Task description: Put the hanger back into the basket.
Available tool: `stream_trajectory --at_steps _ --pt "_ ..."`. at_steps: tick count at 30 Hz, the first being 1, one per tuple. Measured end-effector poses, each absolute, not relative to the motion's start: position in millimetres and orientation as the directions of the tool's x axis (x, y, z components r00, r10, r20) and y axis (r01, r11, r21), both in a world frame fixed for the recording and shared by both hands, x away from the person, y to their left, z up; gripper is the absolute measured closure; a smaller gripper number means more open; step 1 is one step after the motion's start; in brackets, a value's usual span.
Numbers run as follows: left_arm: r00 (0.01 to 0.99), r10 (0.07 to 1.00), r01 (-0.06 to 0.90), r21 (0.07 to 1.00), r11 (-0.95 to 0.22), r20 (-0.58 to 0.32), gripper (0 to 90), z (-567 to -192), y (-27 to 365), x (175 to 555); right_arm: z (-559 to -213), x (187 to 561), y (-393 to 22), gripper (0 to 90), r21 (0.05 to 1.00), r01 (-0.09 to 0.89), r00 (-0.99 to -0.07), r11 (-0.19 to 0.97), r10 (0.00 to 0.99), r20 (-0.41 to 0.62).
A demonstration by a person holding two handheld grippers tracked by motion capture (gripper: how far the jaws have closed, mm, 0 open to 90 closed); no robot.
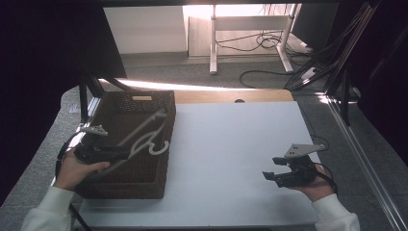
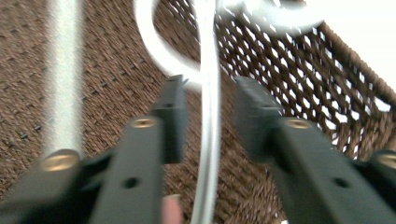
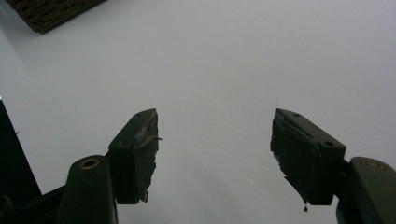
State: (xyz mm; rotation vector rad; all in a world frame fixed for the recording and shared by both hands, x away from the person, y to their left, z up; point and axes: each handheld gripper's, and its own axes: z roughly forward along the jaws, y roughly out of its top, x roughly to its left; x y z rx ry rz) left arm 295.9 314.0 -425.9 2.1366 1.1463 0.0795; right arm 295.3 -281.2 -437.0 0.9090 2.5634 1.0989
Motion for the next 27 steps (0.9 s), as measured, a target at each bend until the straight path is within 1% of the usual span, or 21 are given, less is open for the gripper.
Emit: stream_trajectory --at_steps 3,5,6,7,10,18,27 --pt "0.599 0.758 0.703 0.622 -0.343 -0.259 50.4 -423 315 295 -437 295 -281 32.4 0.711 0.46 -0.787 0.531 0.615 0.05" --pt "0.602 0.758 0.697 0.629 -0.345 -0.251 47.0 -422 315 294 -437 295 -281 32.4 0.712 0.459 -0.787 0.531 0.614 0.05" --pt "0.604 0.757 0.693 0.632 -0.346 -0.248 47.0 -422 314 293 -437 295 -281 32.4 0.712 0.459 -0.787 0.531 0.614 0.05" --pt "0.605 0.758 0.691 0.634 -0.346 -0.245 44.3 -422 313 293 -437 296 -281 32.4 0.713 0.457 -0.789 0.532 0.612 0.049" --pt "0.61 0.755 0.682 0.643 -0.348 -0.239 41.8 -421 309 293 -437 296 -281 32.2 0.711 0.458 -0.789 0.533 0.612 0.049" --pt "0.624 0.749 0.658 0.666 -0.35 -0.222 39.2 -422 296 296 -441 296 -282 31.6 0.706 0.469 -0.781 0.531 0.623 0.05" --pt "0.623 0.762 0.619 0.708 -0.341 -0.177 36.8 -421 277 280 -440 297 -282 27.9 0.72 0.479 -0.747 0.502 0.664 0.034"
